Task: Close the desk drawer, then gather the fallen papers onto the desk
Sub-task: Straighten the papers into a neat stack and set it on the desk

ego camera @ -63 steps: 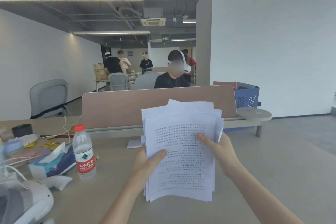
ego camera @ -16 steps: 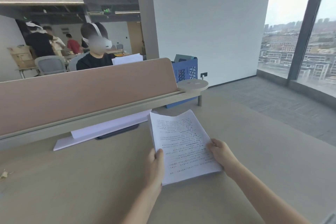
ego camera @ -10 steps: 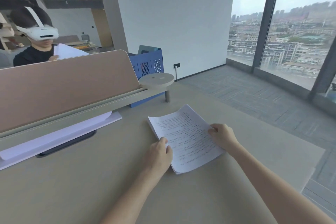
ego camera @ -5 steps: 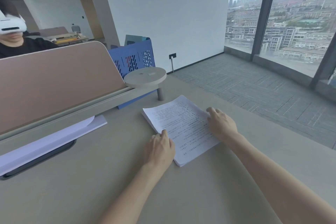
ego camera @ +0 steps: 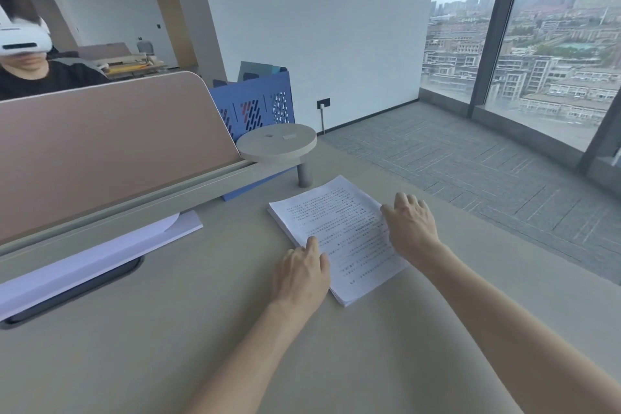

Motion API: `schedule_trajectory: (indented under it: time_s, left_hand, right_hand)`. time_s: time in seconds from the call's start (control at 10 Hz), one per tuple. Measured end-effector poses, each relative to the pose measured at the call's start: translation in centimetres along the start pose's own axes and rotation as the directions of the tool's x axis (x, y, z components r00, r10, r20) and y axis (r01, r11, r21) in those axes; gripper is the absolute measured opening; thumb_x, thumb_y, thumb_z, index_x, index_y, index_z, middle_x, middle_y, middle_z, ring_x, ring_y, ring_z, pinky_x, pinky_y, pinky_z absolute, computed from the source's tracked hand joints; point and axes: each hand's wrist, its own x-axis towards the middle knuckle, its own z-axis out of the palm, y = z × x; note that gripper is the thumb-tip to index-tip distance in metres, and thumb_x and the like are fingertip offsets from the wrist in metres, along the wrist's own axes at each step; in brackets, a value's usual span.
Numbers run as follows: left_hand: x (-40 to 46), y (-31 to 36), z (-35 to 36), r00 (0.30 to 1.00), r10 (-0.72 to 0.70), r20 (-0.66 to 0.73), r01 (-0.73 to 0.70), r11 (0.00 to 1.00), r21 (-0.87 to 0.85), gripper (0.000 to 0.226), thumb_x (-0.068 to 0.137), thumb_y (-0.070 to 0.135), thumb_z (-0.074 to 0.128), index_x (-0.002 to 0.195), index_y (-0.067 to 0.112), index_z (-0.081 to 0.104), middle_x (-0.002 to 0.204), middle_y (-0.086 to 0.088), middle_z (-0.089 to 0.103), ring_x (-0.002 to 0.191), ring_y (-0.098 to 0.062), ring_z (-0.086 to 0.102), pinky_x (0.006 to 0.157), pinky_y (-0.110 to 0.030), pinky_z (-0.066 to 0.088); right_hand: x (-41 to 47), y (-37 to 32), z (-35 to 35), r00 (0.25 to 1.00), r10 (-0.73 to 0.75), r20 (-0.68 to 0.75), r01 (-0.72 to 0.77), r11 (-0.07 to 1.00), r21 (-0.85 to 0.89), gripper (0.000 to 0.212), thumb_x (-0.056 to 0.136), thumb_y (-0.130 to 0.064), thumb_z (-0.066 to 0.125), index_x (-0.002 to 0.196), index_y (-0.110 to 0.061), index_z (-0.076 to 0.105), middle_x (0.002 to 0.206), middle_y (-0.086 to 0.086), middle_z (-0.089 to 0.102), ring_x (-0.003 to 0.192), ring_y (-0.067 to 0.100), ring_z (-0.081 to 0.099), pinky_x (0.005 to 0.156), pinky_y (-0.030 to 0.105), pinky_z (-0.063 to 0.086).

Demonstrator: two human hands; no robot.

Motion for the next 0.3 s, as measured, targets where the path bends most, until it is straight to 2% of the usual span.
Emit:
schedule_trajectory:
  time_s: [0.2, 0.3]
  left_hand:
    - [-1.4, -0.7, -3.2, 0.999, -0.046, -0.005, 0.046, 0.999, 0.013, 0.025, 0.098, 0.033, 0.037, 0.108, 0.013, 0.048, 0.094, -0.013, 0.072, 0.091, -0.035, 0.065, 0.064, -0.035, 0.034]
    - [-2.4, -0.9, -5.8, 0.996, -0.085, -0.041, 0.084, 0.996, -0.007, 0.02, 0.098, 0.031, 0.04, 0.101, 0.015, 0.051, 0.092, -0.011, 0.074, 0.089, -0.034, 0.067, 0.065, -0.035, 0.037]
  right_hand:
    - [-0.9, -2.3, -2.3, 0.999, 0.002, -0.034, 0.002, 0.992, 0.126, 0.034, 0.086, -0.001, 0.045, 0.109, -0.014, 0.066, 0.106, 0.008, 0.056, 0.095, 0.026, 0.053, 0.077, 0.032, 0.039]
    - [-1.7, -4.2, -4.2, 0.998, 0.007, -0.059, 0.008, 0.971, 0.24, 0.024, 0.091, -0.004, 0.042, 0.095, -0.011, 0.065, 0.098, 0.007, 0.055, 0.093, 0.028, 0.055, 0.069, 0.032, 0.035]
